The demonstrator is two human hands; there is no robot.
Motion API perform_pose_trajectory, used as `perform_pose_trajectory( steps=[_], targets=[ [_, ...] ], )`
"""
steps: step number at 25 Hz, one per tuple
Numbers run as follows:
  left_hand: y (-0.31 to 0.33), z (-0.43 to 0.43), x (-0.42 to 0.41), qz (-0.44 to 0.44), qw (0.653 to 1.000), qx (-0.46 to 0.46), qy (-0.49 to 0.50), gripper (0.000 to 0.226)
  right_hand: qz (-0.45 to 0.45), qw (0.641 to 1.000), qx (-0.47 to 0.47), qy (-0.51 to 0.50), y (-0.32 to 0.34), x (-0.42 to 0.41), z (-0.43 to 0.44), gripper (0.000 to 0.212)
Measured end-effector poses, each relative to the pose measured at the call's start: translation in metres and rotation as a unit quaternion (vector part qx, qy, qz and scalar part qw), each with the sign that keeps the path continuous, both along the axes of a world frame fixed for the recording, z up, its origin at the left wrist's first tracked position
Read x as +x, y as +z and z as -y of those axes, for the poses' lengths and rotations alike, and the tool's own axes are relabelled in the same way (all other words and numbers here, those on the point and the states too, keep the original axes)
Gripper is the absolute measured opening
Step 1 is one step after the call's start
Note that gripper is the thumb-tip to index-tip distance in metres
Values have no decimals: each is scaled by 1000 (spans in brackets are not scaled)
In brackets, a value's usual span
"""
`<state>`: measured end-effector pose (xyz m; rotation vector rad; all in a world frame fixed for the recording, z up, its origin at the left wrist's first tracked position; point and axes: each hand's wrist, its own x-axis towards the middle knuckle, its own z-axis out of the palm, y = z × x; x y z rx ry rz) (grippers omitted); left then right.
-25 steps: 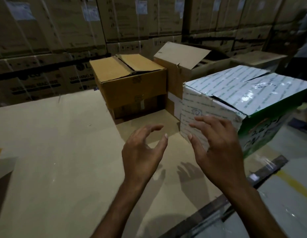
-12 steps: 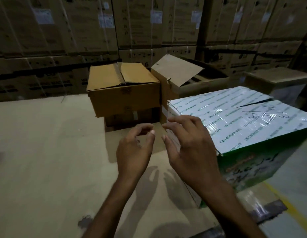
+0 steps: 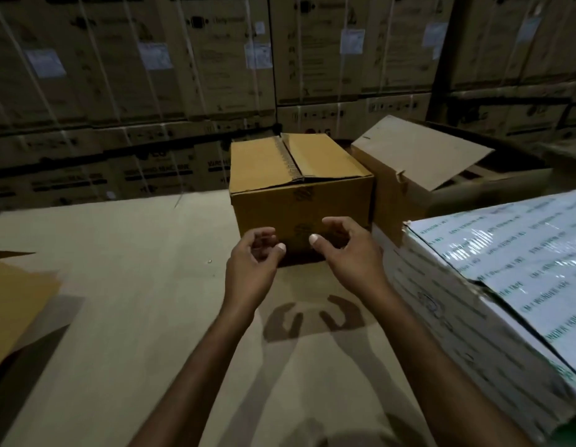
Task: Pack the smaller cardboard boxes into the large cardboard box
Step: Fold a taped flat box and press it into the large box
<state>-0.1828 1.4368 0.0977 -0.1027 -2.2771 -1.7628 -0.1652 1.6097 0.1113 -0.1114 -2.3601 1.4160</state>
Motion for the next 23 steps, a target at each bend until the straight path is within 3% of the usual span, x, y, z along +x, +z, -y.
perform_pose_trajectory(
  steps=[4, 5, 10, 12, 14, 17, 20, 23],
  targets=[
    [12, 17, -80, 39, 996, 69, 27, 46, 60, 982, -175, -36, 2, -80, 6, 57],
    [13, 19, -101, 44, 996, 69, 35, 50, 59, 981, -175, -59, 1, -98, 6, 59],
    [23, 19, -197, 33, 984, -64, 161, 59, -49, 980, 101, -164, 14, -186, -10, 49],
    [28, 22, -227, 38, 960, -168, 220, 59, -25, 969, 170, -178, 20, -218, -25, 48],
    [23, 31, -253, 63, 947, -235, 211, 64, 17, 952, 239, -188, 12, -240, -35, 48],
    [2, 41, -263, 94, 971, -171, 142, 69, 40, 933, 293, -205, -5, -245, -36, 49],
    [-17, 47, -251, 52, 982, -111, 144, 66, 99, 942, 237, -216, 2, -243, -41, 66],
    [-32, 53, -231, 29, 990, -58, 122, 76, 184, 962, 104, -173, 18, -243, -54, 103]
  ],
)
